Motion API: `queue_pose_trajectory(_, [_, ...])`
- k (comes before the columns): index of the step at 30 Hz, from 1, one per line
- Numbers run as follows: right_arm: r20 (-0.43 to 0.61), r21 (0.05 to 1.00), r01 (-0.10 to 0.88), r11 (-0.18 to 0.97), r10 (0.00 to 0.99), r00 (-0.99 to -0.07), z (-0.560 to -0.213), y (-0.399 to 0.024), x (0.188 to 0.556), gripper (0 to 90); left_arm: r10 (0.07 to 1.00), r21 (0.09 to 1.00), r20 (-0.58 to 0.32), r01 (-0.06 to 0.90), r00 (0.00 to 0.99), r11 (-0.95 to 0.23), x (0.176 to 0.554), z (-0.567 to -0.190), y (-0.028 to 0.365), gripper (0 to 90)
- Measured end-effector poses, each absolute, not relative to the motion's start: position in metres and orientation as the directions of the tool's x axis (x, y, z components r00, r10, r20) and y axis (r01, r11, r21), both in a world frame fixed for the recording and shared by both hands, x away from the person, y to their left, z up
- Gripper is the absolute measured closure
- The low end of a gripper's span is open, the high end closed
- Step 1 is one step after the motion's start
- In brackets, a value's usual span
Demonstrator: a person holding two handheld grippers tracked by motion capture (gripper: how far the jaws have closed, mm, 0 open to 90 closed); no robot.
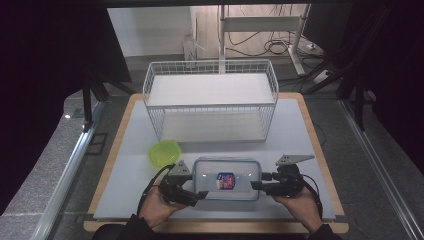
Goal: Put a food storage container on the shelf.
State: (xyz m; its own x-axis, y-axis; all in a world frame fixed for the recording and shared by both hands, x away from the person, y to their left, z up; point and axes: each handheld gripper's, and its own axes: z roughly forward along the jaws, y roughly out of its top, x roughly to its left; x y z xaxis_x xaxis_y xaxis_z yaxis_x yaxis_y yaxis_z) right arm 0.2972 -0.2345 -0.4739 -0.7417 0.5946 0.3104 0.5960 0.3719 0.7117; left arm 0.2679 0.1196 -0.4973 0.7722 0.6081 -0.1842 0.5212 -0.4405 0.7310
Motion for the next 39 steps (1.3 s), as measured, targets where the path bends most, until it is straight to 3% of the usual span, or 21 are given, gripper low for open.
queue_pose_trajectory(5, [0.301, 0.712, 0.59, 0.381, 0.593, -0.747, -0.473, -0.235, 0.297, 48.3, 0.569, 0.723, -0.385, 0.62, 0.727, -0.303, 0.28, -0.499, 0.14, 41.7])
queue_pose_trajectory(13, [0.317, 0.712, 0.601, 0.364, 0.597, -0.737, -0.475, -0.236, 0.297, 47.7, 0.537, 0.708, -0.466, 0.66, 0.703, -0.249, 0.285, -0.5, 0.147, 48.7])
queue_pose_trajectory(23, [0.373, 0.704, 0.641, 0.306, 0.609, -0.7, -0.475, -0.237, 0.297, 51.4, 0.558, 0.688, -0.495, 0.693, 0.666, -0.216, 0.286, -0.5, 0.146, 49.9])
queue_pose_trajectory(39, [0.4, 0.759, 0.614, 0.218, 0.588, -0.703, -0.46, -0.235, 0.301, 53.8, 0.569, 0.75, -0.46, 0.641, 0.682, -0.162, 0.284, -0.477, 0.155, 50.4])
